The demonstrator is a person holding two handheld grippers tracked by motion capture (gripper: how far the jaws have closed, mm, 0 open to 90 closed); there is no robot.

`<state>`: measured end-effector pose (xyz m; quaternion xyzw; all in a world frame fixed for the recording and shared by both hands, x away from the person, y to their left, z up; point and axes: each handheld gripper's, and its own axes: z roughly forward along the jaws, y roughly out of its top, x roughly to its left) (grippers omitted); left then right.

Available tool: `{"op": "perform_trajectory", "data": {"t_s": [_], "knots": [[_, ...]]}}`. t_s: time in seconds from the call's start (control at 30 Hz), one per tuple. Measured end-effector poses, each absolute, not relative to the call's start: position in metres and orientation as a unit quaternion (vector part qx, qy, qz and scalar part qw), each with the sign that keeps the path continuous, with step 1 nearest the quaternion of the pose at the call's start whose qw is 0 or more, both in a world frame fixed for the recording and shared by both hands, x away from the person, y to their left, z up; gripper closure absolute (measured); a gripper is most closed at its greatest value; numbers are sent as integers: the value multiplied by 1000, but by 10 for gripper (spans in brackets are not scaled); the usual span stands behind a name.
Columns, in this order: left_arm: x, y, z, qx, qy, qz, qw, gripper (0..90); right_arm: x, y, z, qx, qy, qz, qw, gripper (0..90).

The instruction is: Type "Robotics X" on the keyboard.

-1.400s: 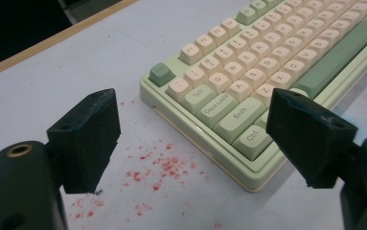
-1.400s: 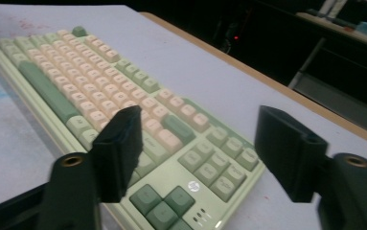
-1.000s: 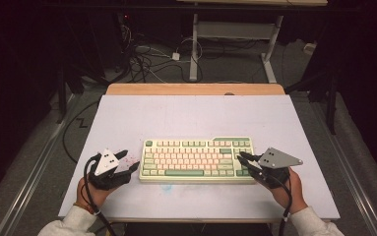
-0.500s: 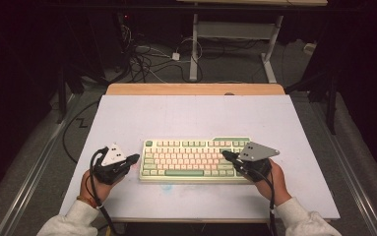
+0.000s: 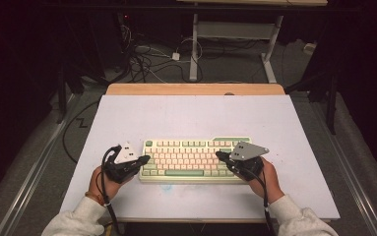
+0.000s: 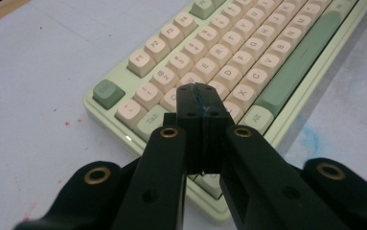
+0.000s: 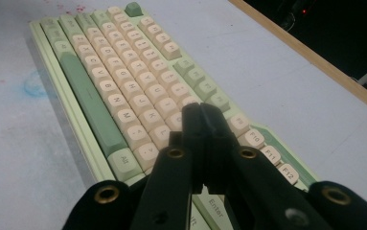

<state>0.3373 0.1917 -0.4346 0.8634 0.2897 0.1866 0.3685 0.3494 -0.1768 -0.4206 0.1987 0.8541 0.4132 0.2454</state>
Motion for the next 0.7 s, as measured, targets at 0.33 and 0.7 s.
{"op": "perform_trajectory", "data": {"t_s": [0.33,0.7], "knots": [[350,164,-432,872,269,186,364,872,343,-187,-421,198,856,409,247,900],[361,142,-435,882,245,178,362,873,341,-192,-422,197,856,407,249,900]]}}
